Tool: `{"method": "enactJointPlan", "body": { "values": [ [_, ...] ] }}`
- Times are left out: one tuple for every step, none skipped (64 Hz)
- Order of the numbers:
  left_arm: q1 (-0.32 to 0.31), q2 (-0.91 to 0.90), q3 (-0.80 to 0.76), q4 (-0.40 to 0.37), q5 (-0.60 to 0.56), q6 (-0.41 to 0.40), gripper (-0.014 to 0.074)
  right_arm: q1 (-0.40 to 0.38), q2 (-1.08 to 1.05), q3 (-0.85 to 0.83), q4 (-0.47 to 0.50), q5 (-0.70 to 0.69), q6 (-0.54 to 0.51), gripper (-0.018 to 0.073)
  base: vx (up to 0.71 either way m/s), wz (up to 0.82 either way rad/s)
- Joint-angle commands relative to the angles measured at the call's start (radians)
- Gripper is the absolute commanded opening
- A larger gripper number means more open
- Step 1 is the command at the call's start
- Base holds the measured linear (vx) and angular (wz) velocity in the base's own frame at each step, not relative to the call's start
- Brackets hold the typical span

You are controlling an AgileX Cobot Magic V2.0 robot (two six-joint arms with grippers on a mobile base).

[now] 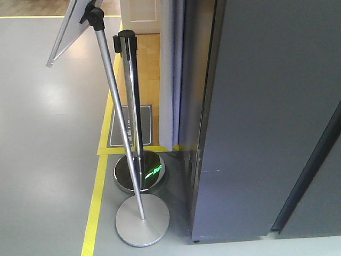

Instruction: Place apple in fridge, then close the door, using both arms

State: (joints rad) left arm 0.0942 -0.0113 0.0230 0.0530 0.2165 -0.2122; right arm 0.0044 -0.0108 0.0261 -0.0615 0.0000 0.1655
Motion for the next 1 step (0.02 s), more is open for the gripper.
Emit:
{"method": "enactJointPlan", "body": {
  "values": [
    [0.000,-0.016,0.030,0.001,-0.077,-0.002,-0.0006,-0.003,-0.010,0.002,-0.013,-0.072,0.000,-0.0002,0.00,0.00]
  ]
}}
